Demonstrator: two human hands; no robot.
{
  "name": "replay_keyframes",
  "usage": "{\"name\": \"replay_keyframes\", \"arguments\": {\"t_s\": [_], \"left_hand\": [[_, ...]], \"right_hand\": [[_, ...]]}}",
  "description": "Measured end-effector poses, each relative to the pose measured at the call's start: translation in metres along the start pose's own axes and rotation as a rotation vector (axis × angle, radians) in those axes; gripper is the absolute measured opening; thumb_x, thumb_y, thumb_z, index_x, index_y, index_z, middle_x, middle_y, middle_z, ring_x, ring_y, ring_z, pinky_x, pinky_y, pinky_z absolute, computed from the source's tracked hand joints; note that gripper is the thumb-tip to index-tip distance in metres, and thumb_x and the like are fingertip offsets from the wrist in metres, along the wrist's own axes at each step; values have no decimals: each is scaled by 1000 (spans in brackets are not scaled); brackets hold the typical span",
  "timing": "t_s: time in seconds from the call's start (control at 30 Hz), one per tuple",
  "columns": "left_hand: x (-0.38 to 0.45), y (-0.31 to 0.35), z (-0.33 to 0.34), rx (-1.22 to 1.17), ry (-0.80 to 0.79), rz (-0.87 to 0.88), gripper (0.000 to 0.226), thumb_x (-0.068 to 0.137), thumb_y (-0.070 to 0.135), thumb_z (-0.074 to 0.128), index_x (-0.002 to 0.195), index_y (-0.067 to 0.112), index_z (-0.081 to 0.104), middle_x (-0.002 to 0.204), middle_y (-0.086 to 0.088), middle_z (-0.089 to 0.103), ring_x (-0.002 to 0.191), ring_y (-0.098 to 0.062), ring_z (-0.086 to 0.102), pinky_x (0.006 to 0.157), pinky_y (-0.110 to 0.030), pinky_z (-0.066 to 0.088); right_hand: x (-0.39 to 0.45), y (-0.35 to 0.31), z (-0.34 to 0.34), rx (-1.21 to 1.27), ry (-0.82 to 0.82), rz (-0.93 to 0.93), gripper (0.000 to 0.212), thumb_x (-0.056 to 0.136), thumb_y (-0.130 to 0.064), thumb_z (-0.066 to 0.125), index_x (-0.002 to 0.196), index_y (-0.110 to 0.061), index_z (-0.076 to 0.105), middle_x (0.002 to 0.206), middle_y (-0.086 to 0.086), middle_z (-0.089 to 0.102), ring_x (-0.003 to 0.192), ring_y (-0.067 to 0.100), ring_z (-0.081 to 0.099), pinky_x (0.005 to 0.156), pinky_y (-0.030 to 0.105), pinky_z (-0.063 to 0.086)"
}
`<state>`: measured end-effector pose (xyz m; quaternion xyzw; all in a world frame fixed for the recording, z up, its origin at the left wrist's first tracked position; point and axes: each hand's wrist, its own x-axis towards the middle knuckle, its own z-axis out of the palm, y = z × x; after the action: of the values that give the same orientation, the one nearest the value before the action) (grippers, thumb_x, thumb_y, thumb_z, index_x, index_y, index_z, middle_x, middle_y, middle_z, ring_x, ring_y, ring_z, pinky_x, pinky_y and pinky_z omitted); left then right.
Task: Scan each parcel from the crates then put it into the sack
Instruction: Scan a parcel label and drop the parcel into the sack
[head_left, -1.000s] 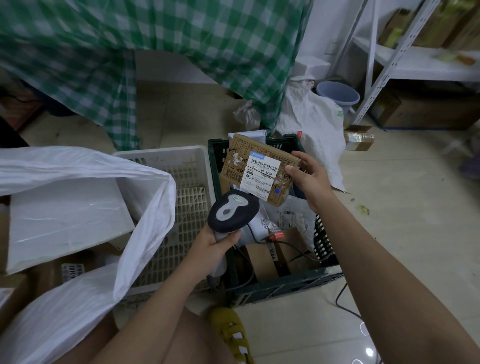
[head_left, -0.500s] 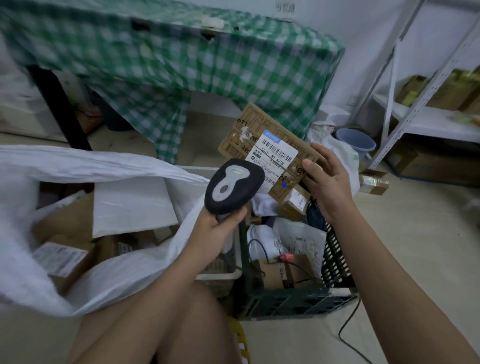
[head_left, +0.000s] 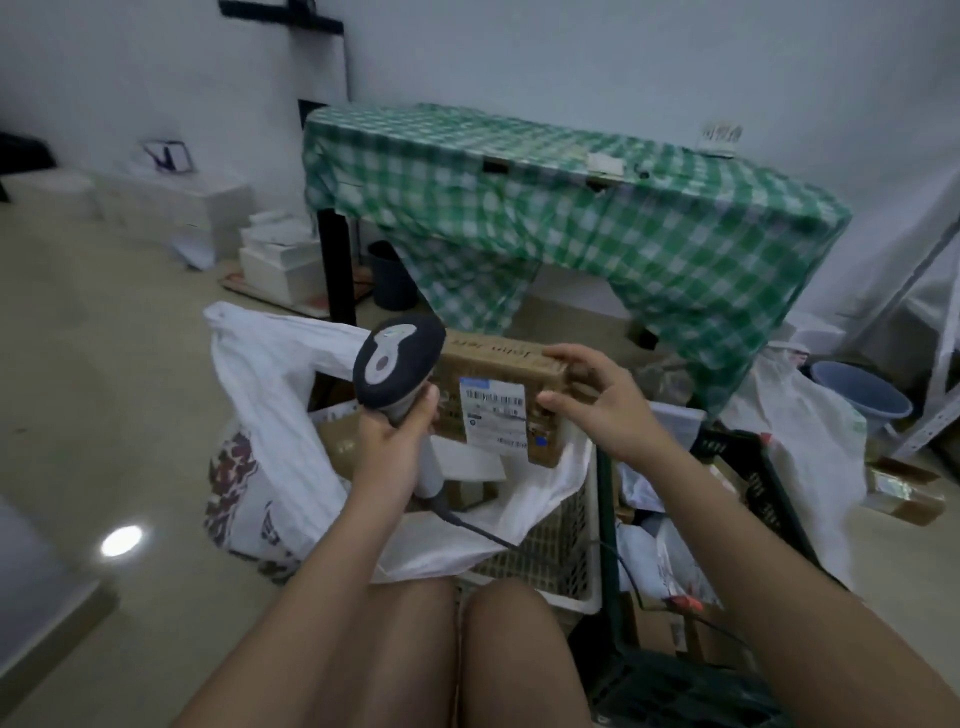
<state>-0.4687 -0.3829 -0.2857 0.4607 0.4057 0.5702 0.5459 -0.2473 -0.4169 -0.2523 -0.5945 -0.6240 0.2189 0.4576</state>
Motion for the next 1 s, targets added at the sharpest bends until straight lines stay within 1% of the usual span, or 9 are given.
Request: {"name": "replay_keyframes", "arguments": {"t_s": [0.2,0.3,0.4,0.5,0.6,0.73,0.83,0.9,1.0], "left_hand": [[16,-1,-22,17,73,-32,22,89,22,66,107,10,67,92,-3,67,94,-21,63,87,-34,50],[25,-6,-27,25,64,-56,12,89,22,67,97,13,68,83,1,67,83,-16,63,83,-32,50],[32,-16,-30,32,62,-81,19,88,25,67,103,13,67,87,0,68,89,-18,63,91,-40,49],[36,-23,-28,34,44,-86,19,88,25,67,106,19,64,93,0,69,93,-19,64,86,-36,51],[37,-27,-24,34,18,-97,14,89,22,65,101,28,61,95,4,67,89,-12,64,77,-23,48],[35,-28,-16,41,-4,-110,10,88,19,66,98,21,63,96,-3,68,83,-11,64,73,-22,49],[28,-27,1,31,-71,-97,9,90,14,63,88,22,63,80,6,66,71,0,63,68,-17,48],[20,-28,20,13,-134,-93,10,91,10,61,90,20,63,78,11,66,72,3,63,69,-16,49],[1,-37,57,18,-261,-109,22,90,11,62,112,15,63,102,-1,69,103,-16,63,90,-28,51]], "right_hand": [[32,30,68,-680,-277,-378,60,79,-15,65,134,-18,40,130,5,47,115,23,46,92,37,45],[53,48,93,-790,-178,-383,56,71,-8,70,124,-8,52,123,12,54,112,32,50,89,48,48],[68,69,113,-1033,-100,-361,57,59,-23,86,110,-13,64,110,5,65,98,30,59,82,41,48],[73,86,126,-951,-173,-236,47,76,-10,75,120,-11,59,117,8,59,99,31,58,74,41,50],[76,92,129,-783,-193,-139,25,94,-17,52,117,-9,58,118,10,54,101,30,56,75,39,45],[53,87,110,-527,12,-231,8,89,-11,62,95,-8,66,98,4,61,82,12,54,67,16,40],[17,95,74,-439,145,-180,5,89,-9,65,93,-11,66,91,-5,57,77,0,48,67,5,39],[-13,113,44,-441,213,-84,6,89,-8,65,93,-11,66,91,-6,56,77,0,50,69,6,42],[-62,148,5,-458,322,111,6,88,-7,66,93,-10,67,91,2,62,79,10,57,71,25,53]]}}
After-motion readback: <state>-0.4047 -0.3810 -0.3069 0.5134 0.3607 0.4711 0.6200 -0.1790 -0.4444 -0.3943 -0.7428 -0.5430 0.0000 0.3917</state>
